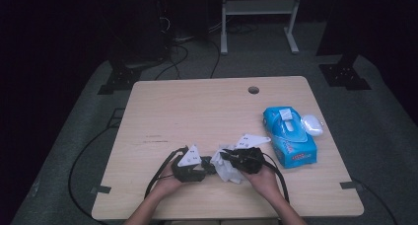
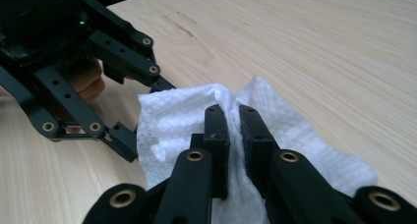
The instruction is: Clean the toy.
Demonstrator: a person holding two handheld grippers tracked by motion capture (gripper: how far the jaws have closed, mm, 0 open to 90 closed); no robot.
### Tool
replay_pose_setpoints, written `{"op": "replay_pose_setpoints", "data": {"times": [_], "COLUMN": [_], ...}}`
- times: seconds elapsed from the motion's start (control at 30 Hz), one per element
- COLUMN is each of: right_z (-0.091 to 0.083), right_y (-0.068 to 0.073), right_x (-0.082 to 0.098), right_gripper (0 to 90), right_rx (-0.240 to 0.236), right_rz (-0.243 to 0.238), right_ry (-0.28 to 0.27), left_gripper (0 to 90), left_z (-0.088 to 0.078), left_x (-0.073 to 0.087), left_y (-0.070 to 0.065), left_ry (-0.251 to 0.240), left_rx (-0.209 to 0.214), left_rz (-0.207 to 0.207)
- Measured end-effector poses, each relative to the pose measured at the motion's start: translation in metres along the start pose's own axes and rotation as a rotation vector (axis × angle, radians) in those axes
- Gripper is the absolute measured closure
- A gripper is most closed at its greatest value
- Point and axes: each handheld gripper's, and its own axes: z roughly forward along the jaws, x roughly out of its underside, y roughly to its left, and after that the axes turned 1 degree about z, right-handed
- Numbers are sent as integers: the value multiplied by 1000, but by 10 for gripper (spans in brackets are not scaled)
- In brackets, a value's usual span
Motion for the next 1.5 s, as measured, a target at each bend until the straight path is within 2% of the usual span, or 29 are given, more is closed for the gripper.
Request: {"op": "replay_pose_setpoints", "data": {"times": [0.1,0.23,0.3,0.33,0.37,0.47,0.57,0.63,0.67,0.73,0.8,0.93,1.0,1.13,1.17,1.3,1.37,1.43,1.5], "right_z": [0,-1,-8,-10,-14,-18,-15,-10,-7,-5,-6,-16,-19,-18,-17,-20,-24,-27,-24], "right_y": [1,0,-6,-10,-14,-18,-13,-6,-2,2,-1,-17,-20,-17,-16,-24,-30,-32,-27], "right_x": [2,1,3,4,5,7,7,6,6,4,4,8,8,8,8,10,11,13,13], "right_gripper": [830,830,830,829,829,829,829,828,828,828,828,827,827,827,827,826,827,827,827], "right_rx": [-13,-11,50,62,60,97,79,13,-5,-9,6,48,82,84,82,87,132,128,115], "right_rz": [11,-4,-20,-24,5,13,14,22,14,-11,-17,41,35,21,21,52,58,74,78], "right_ry": [-8,-1,13,9,4,2,-7,-12,-9,-4,5,-3,-3,-5,-8,-13,-8,-12,-20], "left_gripper": [581,581,581,581,581,581,581,581,581,581,581,581,582,581,581,582,582,582,582], "left_z": [0,0,0,0,0,0,0,0,0,0,0,0,0,-1,-1,0,0,0,0], "left_x": [0,0,0,1,1,1,1,0,0,0,0,1,1,1,1,2,1,1,2], "left_y": [1,1,1,1,1,1,1,1,1,1,1,2,2,2,3,3,3,3,3], "left_ry": [-7,-4,-6,-6,-6,-5,-6,-3,-3,-4,-1,-2,-1,0,-5,-10,-6,-6,-9], "left_rx": [3,4,1,2,2,3,3,3,3,0,1,2,2,0,2,-2,-4,-5,-3], "left_rz": [-9,-21,-14,-15,-17,-16,-17,-23,-23,-21,-21,-23,-20,-21,-32,-39,-32,-31,-37]}}
